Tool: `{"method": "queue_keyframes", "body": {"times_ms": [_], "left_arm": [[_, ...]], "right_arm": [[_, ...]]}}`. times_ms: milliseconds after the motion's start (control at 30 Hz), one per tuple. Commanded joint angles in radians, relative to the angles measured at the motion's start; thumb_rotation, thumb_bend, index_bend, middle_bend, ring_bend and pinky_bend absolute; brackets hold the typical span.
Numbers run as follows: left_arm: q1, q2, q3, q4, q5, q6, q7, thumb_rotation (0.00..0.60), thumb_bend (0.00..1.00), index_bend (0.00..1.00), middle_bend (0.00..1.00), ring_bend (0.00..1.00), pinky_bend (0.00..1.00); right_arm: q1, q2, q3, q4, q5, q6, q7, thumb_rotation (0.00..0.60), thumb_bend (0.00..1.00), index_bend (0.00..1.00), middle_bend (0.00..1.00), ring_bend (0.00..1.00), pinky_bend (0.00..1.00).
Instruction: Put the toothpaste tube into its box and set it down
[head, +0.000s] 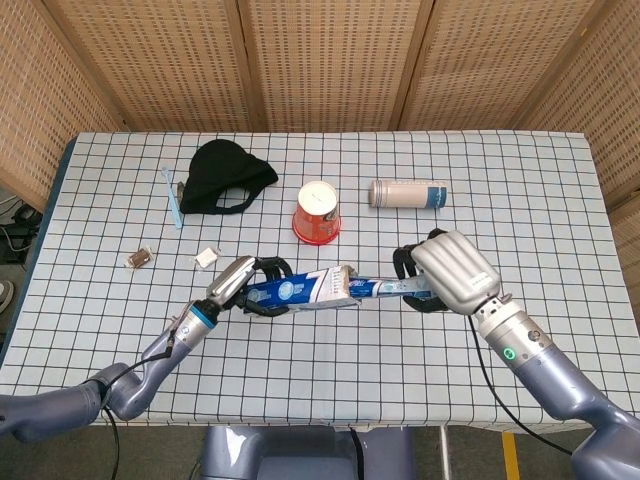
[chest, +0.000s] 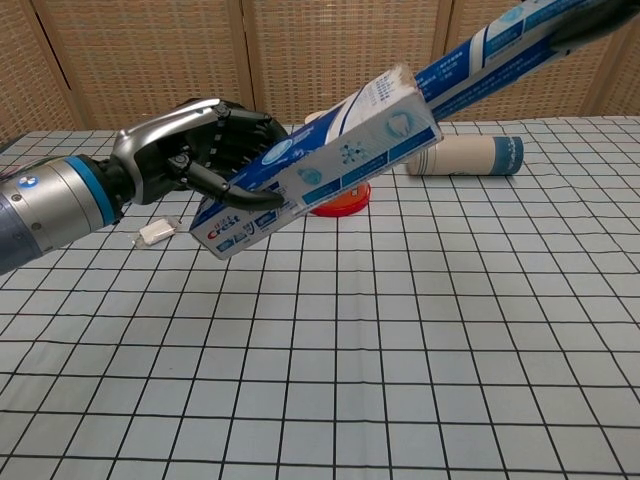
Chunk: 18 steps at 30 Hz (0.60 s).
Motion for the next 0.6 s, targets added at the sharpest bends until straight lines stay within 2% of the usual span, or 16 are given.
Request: {"method": "queue_keyframes", "body": {"times_ms": [33,600], "left_arm": [[-0.002,-0.001,0.004,-0.004,0.006,0.004,-0.003,0.6,0.21,0.58,0.48,0.5,0.52],[-0.012,-0.066,-0.01,-0.025,-0.011,0.026,-0.018,0.6,0.2,0.6,0.49,0.5,0.52]], "right_arm": [[0.009,-0.012,-0.006,-0.001,0.012,0.004,-0.014,0.6,0.62,0.67,0.66,0.66,0.47],[0.085,-0.085,-0.036,-0.026,0.091,0.038,-0.16,0.6,0.6,0.67,0.65,0.66,0.47]]}}
